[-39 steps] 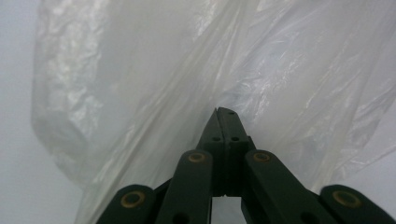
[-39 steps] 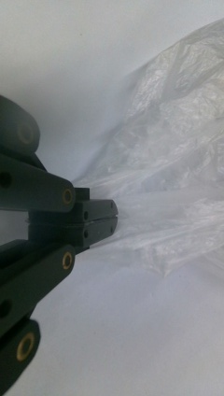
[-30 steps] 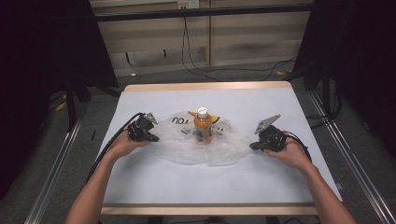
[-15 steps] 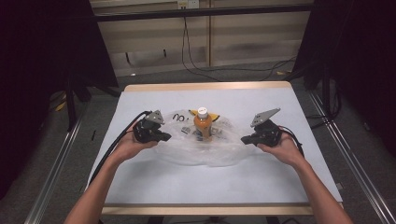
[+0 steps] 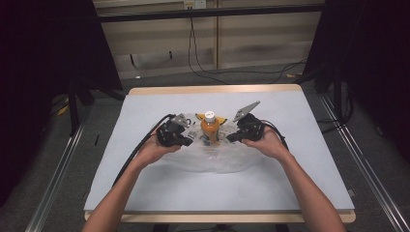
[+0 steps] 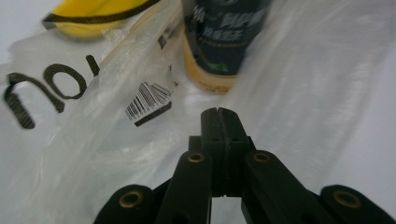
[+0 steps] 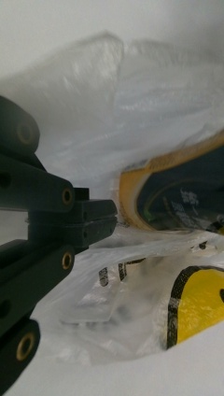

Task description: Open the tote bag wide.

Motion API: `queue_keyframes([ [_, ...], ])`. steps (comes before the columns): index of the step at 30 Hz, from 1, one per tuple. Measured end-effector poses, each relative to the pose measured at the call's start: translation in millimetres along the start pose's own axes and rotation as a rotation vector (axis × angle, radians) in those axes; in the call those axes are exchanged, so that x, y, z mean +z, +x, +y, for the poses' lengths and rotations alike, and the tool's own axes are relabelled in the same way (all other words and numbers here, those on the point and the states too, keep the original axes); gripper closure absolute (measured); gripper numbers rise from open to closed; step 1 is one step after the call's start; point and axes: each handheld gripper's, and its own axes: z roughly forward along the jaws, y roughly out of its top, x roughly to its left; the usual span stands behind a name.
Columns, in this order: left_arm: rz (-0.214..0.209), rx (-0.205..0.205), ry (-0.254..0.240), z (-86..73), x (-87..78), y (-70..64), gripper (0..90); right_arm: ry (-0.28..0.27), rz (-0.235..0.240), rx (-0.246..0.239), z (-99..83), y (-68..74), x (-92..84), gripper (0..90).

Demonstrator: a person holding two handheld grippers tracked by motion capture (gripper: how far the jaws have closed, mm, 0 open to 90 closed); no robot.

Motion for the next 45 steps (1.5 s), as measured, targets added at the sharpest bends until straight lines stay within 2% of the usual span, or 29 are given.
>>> queue_keyframes([
  [2,0.011,-0.011,0.016,1.1,12.8,4.6,90.0,0.024,-0.001,0.014,0.9,-4.0,10.7,90.0],
  [4,0.005,-0.028,0.032,1.3,24.9,5.5,90.0,0.057,0.001,0.029,0.4,-7.5,18.9,90.0],
  [6,0.004,0.008,0.071,1.8,33.0,1.1,90.0,0.084,0.003,0.030,0.8,-10.4,26.9,90.0],
  [7,-0.011,0.009,0.083,0.6,36.1,-3.4,90.0,0.096,0.004,0.029,2.0,-10.9,30.9,90.0],
  [8,-0.005,0.021,0.073,-1.3,36.5,-7.2,90.0,0.106,0.010,0.027,4.0,-11.1,34.5,90.0],
  [9,-0.031,0.012,0.057,-3.8,35.6,-9.9,90.0,0.109,0.008,0.023,6.5,-11.9,38.3,90.0],
  [11,-0.052,0.026,0.030,-11.2,33.2,-21.9,90.0,0.116,-0.004,0.039,10.9,-15.9,46.4,90.0],
  [13,-0.069,0.059,0.032,-15.9,29.5,-32.4,90.0,0.100,-0.009,0.070,13.3,-23.5,52.2,90.0],
  [14,-0.071,0.085,0.035,-17.9,27.7,-40.1,90.0,0.102,-0.027,0.084,14.8,-26.3,53.8,90.0],
  [16,-0.079,0.138,0.036,-20.6,25.3,-59.2,90.0,0.094,-0.049,0.122,19.9,-36.0,57.9,90.0],
  [19,-0.093,0.219,0.046,-22.8,22.6,-87.8,90.0,0.092,-0.076,0.144,26.4,-49.8,63.4,90.0],
  [21,-0.128,0.253,0.049,-23.4,21.8,-103.1,90.0,0.097,-0.091,0.154,31.5,-57.6,66.9,90.0],
  [22,-0.108,0.274,0.050,-23.6,21.6,-110.9,90.0,0.099,-0.103,0.170,34.0,-60.0,68.6,90.0],
  [23,-0.111,0.287,0.053,-24.0,21.0,-117.0,90.0,0.103,-0.115,0.163,35.6,-63.6,69.8,90.0],
  [25,-0.143,0.309,0.046,-26.1,20.2,-126.6,90.0,0.111,-0.133,0.187,39.2,-68.9,71.6,90.0],
  [26,-0.140,0.310,0.047,-27.3,19.2,-131.5,90.0,0.117,-0.144,0.190,40.0,-70.4,71.9,90.0],
  [27,-0.143,0.327,0.052,-27.8,18.1,-134.7,90.0,0.117,-0.149,0.196,41.1,-72.0,72.6,90.0],
  [30,-0.159,0.338,0.041,-31.6,16.5,-144.3,90.0,0.119,-0.173,0.212,42.4,-75.4,73.5,90.0],
  [31,-0.167,0.341,0.047,-32.7,14.9,-146.7,90.0,0.123,-0.195,0.219,43.4,-75.2,74.1,90.0],
  [32,-0.158,0.336,0.039,-33.8,15.0,-148.7,90.0,0.131,-0.208,0.213,44.3,-76.5,74.5,90.0],
  [33,-0.166,0.343,0.047,-34.2,13.9,-149.9,90.0,0.133,-0.213,0.216,45.2,-76.7,74.9,90.0],
  [34,-0.155,0.353,0.051,-34.4,13.2,-151.5,90.0,0.142,-0.234,0.211,46.4,-77.1,75.4,90.0],
  [38,-0.171,0.354,0.045,-37.7,11.6,-158.5,90.0,0.162,-0.291,0.210,50.9,-81.4,78.2,90.0],
  [41,-0.171,0.363,0.027,-41.4,10.3,-164.2,90.0,0.149,-0.293,0.239,50.7,-88.6,78.6,90.0],
  [45,-0.170,0.356,0.022,-43.3,9.5,-164.3,90.0,0.137,-0.282,0.265,49.9,-96.8,77.8,90.0],
])
